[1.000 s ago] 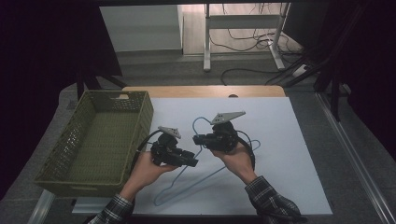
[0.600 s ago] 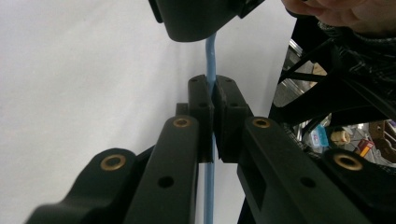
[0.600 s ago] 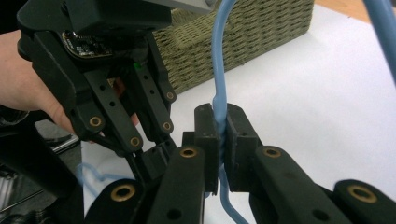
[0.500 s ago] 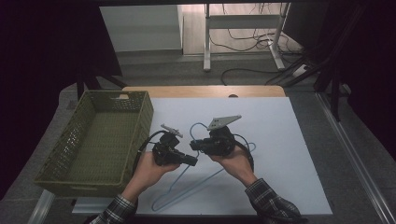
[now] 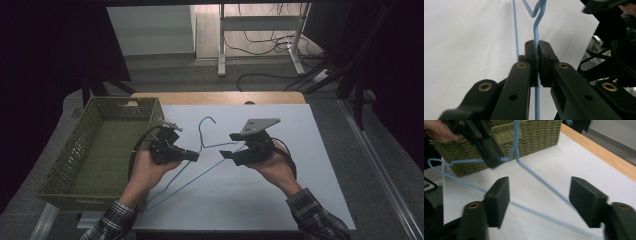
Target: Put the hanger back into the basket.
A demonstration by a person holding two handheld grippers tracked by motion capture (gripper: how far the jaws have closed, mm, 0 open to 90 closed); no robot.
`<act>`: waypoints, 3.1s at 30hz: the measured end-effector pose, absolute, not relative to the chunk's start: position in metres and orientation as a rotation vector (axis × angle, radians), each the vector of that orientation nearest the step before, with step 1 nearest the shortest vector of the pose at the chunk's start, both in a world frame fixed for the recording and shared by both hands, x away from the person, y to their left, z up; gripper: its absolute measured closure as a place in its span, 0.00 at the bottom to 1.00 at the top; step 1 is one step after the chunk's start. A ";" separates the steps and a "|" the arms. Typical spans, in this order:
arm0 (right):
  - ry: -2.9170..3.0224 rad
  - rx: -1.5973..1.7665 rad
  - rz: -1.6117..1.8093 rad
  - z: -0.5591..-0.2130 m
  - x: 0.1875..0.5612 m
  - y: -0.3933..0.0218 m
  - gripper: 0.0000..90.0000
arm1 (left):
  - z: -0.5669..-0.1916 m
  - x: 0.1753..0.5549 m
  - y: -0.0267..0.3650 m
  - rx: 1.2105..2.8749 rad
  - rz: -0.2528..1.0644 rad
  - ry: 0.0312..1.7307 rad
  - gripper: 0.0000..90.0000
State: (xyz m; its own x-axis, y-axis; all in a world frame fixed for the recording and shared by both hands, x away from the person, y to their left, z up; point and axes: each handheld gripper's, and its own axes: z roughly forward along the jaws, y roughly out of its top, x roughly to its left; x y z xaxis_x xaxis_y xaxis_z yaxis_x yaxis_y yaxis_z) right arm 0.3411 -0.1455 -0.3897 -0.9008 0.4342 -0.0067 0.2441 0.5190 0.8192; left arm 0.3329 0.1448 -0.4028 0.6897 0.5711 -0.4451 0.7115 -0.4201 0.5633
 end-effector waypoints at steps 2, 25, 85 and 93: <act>2.538 0.632 1.319 -0.390 0.339 -0.153 0.24 | -0.396 0.333 0.148 2.152 -0.214 0.985 0.97; 2.486 0.889 1.330 -0.417 0.290 -0.208 0.01 | -0.324 0.328 0.240 2.063 0.002 1.102 0.97; 2.471 1.062 1.262 -0.459 0.265 -0.255 0.00 | -0.460 0.340 0.418 2.036 0.243 1.487 0.96; 2.465 1.060 1.260 -0.458 0.265 -0.257 0.00 | -0.451 0.329 0.420 1.900 0.326 1.527 0.67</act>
State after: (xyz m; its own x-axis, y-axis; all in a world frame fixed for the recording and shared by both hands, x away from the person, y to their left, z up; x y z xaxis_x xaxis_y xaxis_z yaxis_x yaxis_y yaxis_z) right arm 0.2648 -0.2566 -0.4575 -0.7308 0.6648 0.1548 0.5148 0.3878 0.7646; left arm 0.3291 0.4197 -0.4514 0.2843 0.9355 -0.2099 0.7682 -0.0913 0.6337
